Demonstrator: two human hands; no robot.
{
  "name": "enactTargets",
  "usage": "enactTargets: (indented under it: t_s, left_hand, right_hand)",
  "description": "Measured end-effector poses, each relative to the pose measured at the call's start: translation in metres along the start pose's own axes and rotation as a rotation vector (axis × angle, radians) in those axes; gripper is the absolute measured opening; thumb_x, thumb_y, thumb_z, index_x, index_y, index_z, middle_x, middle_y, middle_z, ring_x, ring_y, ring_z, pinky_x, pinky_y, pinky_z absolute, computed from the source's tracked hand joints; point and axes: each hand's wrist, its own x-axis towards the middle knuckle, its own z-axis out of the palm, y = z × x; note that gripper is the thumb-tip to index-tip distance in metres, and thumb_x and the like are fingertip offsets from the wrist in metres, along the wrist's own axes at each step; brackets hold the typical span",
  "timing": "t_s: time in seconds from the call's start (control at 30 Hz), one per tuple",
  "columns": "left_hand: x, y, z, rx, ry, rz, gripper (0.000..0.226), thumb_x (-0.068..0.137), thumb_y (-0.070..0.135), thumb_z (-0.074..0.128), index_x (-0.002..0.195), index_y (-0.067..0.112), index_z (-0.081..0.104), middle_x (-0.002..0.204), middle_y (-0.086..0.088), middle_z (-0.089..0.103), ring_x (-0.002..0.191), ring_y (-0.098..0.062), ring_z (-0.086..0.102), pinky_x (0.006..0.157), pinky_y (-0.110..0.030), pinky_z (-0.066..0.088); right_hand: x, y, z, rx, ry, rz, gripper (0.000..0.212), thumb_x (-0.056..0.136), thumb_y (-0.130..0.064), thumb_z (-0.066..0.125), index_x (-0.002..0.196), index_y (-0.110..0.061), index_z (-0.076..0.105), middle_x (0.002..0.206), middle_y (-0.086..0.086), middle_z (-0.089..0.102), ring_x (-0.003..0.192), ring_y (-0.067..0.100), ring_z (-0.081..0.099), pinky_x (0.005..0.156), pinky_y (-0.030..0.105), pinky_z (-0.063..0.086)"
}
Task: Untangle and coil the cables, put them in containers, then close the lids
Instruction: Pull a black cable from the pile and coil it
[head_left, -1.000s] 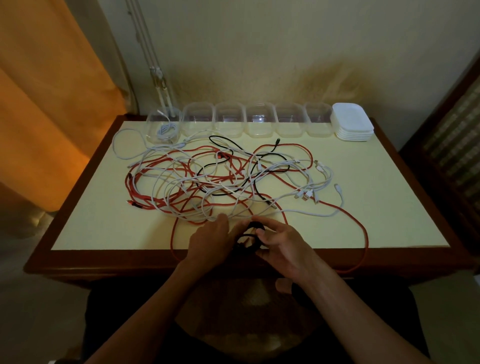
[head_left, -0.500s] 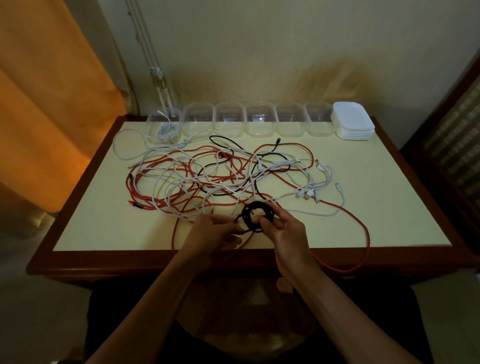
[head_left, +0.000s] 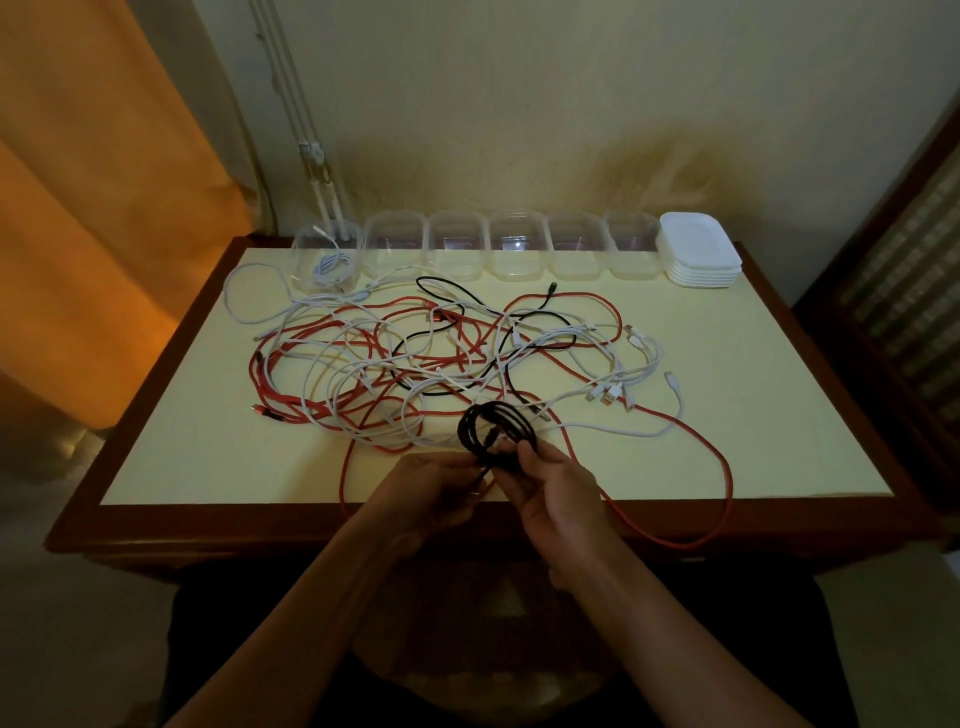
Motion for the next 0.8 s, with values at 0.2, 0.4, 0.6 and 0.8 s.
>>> enactTargets:
  t_s: [0.2,0.4,0.6,0.8]
  left_hand:
    - [0.0,-0.005,0.001,-0.082,-0.014,0.054,0.037,0.083,-0.016,0.043,0.101,0.003,0.07,0.108,-0.008,0.068,0.094,-0.021,0.058,0.076,-0.034,0.046]
    - [0.003,-0.01,0.013,-0.408,-0.042,-0.014,0.027,0.093,-0.003,0.043,0.111,-0.001,0.064,0.112,-0.014,0.067,0.099,-0.027,0.06,0.071,-0.033,0.049]
    - [0.002,-0.007,0.015,-0.346,-0.02,0.062,0.043,0.101,0.04,0.042,0.113,0.007,0.067,0.099,-0.009,0.072,0.106,-0.024,0.064,0.088,-0.039,0.049]
    - [-0.003,-0.004,0.014,-0.12,0.161,0.184,0.03,0.104,0.021,0.04,0.098,0.001,0.062,0.08,-0.01,0.067,0.092,-0.026,0.065,0.081,-0.037,0.05]
  right_hand:
    - [0.001,0.004,-0.006,-0.204,0.083,-0.014,0.021,0.096,-0.001,0.055,0.111,-0.007,0.07,0.109,0.014,0.072,0.099,0.026,0.072,0.071,0.03,0.06]
    - [0.0,0.014,-0.009,-0.484,0.169,-0.145,0.02,0.097,-0.003,0.058,0.114,-0.003,0.068,0.093,0.013,0.073,0.071,0.023,0.075,0.064,0.029,0.061]
    - [0.006,0.017,-0.015,-0.721,0.17,-0.316,0.022,0.097,-0.009,0.06,0.116,-0.005,0.069,0.093,0.009,0.074,0.07,0.02,0.075,0.065,0.031,0.062]
    - [0.008,0.015,-0.022,-1.365,0.073,-0.656,0.036,0.093,-0.025,0.067,0.127,-0.015,0.066,0.11,0.0,0.073,0.097,0.011,0.069,0.077,0.015,0.051]
